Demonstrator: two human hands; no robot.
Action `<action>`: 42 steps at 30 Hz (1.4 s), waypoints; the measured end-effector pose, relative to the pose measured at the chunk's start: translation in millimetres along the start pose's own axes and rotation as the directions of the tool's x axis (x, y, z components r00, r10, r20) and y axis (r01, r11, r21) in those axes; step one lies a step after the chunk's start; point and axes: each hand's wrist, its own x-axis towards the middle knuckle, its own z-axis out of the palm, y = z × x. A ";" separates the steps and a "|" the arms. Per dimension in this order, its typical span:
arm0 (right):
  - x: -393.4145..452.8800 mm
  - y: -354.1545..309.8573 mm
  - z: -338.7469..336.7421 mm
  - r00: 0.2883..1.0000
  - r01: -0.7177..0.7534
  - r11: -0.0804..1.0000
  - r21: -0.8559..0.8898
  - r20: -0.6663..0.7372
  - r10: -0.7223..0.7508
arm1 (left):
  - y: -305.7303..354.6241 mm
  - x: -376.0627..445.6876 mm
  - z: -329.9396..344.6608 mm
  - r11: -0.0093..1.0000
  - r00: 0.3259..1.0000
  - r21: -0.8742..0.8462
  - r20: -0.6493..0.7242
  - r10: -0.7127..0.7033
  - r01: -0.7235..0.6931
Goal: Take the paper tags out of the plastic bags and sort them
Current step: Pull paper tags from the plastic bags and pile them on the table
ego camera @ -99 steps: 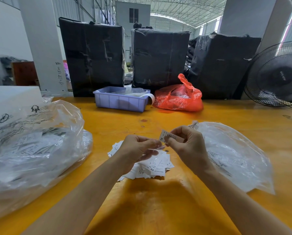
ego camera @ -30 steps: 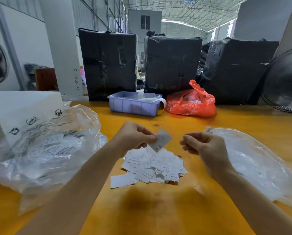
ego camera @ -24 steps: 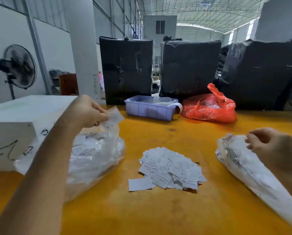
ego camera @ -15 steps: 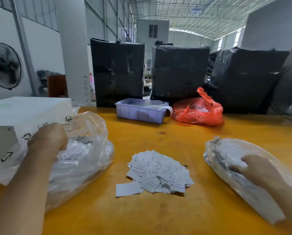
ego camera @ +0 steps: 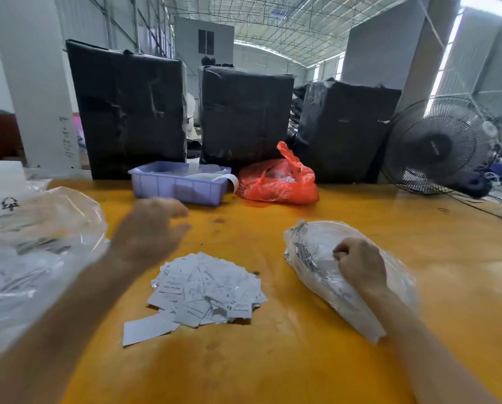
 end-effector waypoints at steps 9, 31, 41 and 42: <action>-3.8 -1.4 4.3 0.963 0.166 0.982 -0.086 -0.201 -0.180 | 22.7 -35.1 65.9 0.991 0.912 -0.117 0.397 0.106 -0.064; -7.4 -6.4 4.4 0.969 0.191 0.977 0.095 -0.176 -0.172 | -10.7 -8.3 8.1 0.690 0.906 0.633 -0.044 -0.420 0.351; -6.4 -5.9 7.2 0.967 0.195 0.976 0.096 -0.184 -0.175 | -60.0 -18.3 35.8 0.766 0.949 0.592 0.007 -0.314 0.249; -5.6 -5.3 7.9 0.968 0.190 0.977 0.095 -0.184 -0.170 | -61.8 -18.1 39.1 0.794 0.970 0.579 0.026 -0.243 0.183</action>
